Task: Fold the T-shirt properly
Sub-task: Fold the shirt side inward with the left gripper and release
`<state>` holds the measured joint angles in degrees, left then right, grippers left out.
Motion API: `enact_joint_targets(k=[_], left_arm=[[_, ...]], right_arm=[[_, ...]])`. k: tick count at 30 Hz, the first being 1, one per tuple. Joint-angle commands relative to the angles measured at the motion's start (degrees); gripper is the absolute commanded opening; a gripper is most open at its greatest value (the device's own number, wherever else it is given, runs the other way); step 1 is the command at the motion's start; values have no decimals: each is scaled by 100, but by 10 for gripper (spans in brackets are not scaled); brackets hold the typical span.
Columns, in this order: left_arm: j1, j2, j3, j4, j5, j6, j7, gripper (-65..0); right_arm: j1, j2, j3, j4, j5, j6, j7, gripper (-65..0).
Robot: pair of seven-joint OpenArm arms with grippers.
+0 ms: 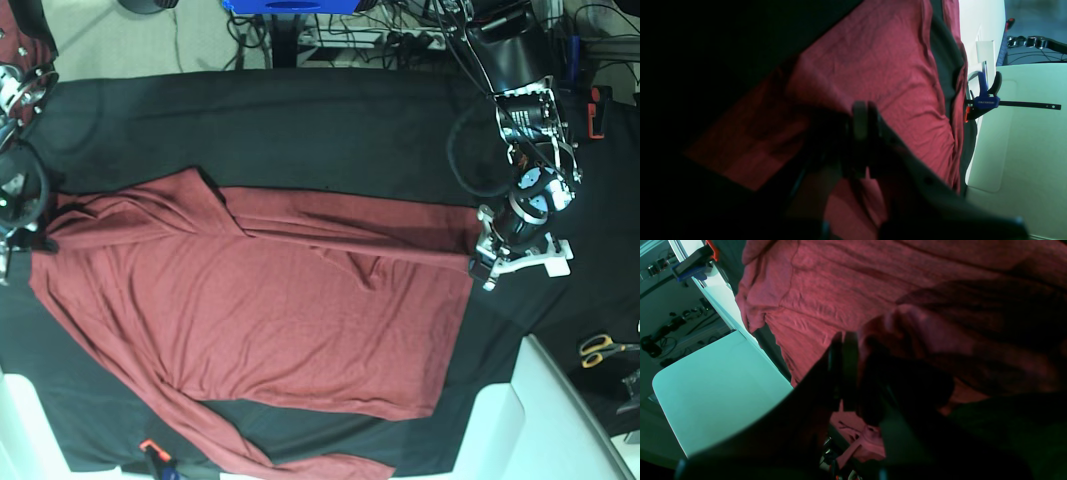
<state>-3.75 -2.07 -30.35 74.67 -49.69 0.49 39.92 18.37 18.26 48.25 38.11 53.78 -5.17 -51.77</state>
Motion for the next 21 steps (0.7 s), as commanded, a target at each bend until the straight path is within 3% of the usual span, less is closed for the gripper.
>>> enact_joint_targets(k=[1,21], left_arm=[[-175,-44,-11,80,-81,-62,-93,-650],[-509,-35,-20,-342,-81,-62,-102,-650]], right_arm=[[137,147,-3,71,112,38,21,-644],[181,139,15,71,112,29,223,-636]])
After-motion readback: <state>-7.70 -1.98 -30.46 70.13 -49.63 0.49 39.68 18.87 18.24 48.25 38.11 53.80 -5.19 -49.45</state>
